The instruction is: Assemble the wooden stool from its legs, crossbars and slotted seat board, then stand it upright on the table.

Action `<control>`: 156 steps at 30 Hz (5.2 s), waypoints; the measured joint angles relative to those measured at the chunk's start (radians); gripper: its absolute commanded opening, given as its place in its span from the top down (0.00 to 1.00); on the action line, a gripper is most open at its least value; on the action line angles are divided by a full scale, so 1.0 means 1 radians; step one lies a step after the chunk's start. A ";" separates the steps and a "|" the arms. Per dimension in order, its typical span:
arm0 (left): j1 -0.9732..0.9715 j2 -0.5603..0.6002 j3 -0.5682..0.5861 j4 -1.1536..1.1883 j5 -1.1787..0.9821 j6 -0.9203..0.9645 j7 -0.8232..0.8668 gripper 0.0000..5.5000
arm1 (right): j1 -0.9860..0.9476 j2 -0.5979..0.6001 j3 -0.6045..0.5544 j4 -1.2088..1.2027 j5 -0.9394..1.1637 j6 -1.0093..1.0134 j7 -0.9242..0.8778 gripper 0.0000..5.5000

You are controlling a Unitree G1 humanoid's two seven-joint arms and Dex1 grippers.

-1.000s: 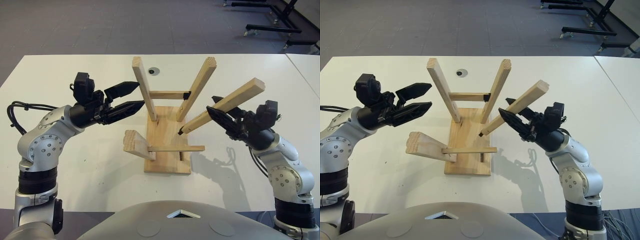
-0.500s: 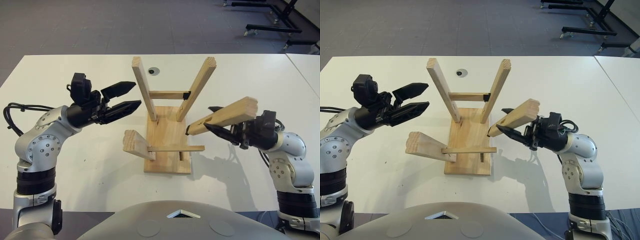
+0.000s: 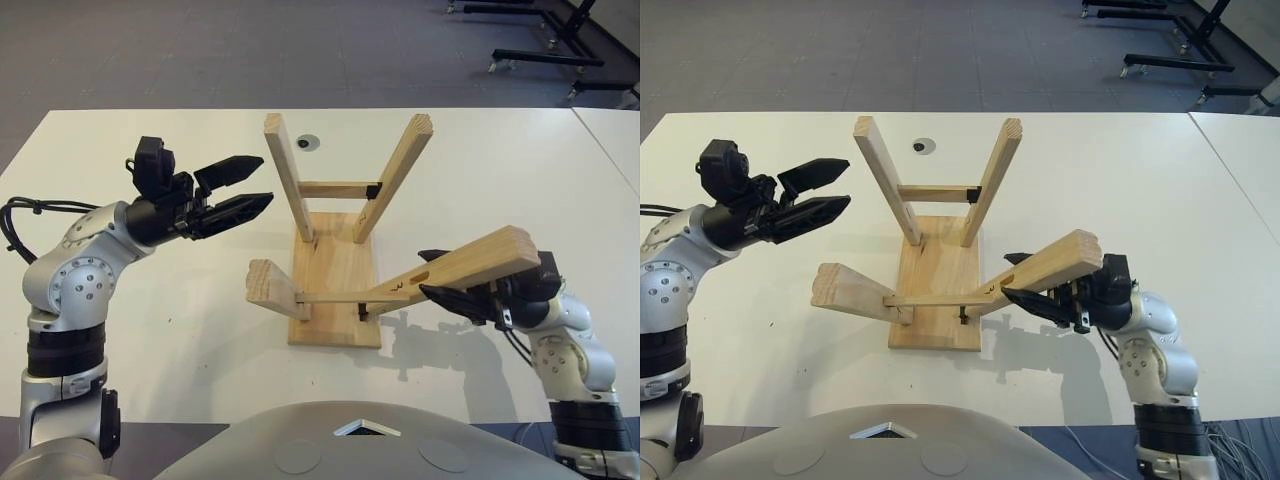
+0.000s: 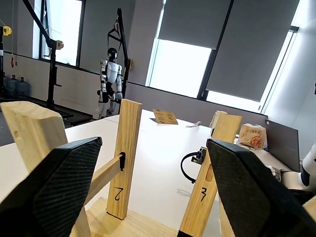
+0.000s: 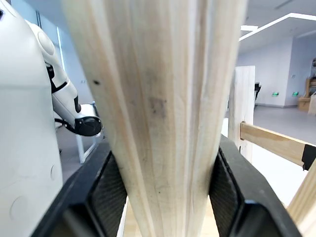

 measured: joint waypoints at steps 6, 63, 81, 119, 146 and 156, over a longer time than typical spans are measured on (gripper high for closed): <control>-0.066 0.026 -0.003 0.069 0.019 0.008 -0.051 0.29 | 0.033 0.050 0.044 0.003 -0.031 -0.064 0.000 0.62; 0.088 -0.020 0.009 -0.058 -0.003 0.013 0.015 0.29 | 0.066 -0.213 0.110 -0.327 -0.172 0.037 -0.221 0.63; 0.106 -0.039 0.006 -0.079 -0.010 0.012 0.028 0.29 | 0.043 -0.227 0.181 -0.309 -0.209 -0.003 -0.269 0.63; 0.128 -0.099 -0.018 -0.095 0.004 -0.021 0.057 0.29 | -0.079 -0.290 0.308 -0.277 -0.243 0.056 -0.316 0.63; 0.128 -0.116 -0.038 -0.097 0.006 -0.041 0.068 0.29 | -0.192 -0.305 0.319 -0.376 -0.291 0.225 -0.384 0.63; 0.128 -0.115 -0.038 -0.097 0.005 -0.041 0.068 0.29 | -0.180 -0.259 0.303 -0.398 -0.284 0.192 -0.399 0.35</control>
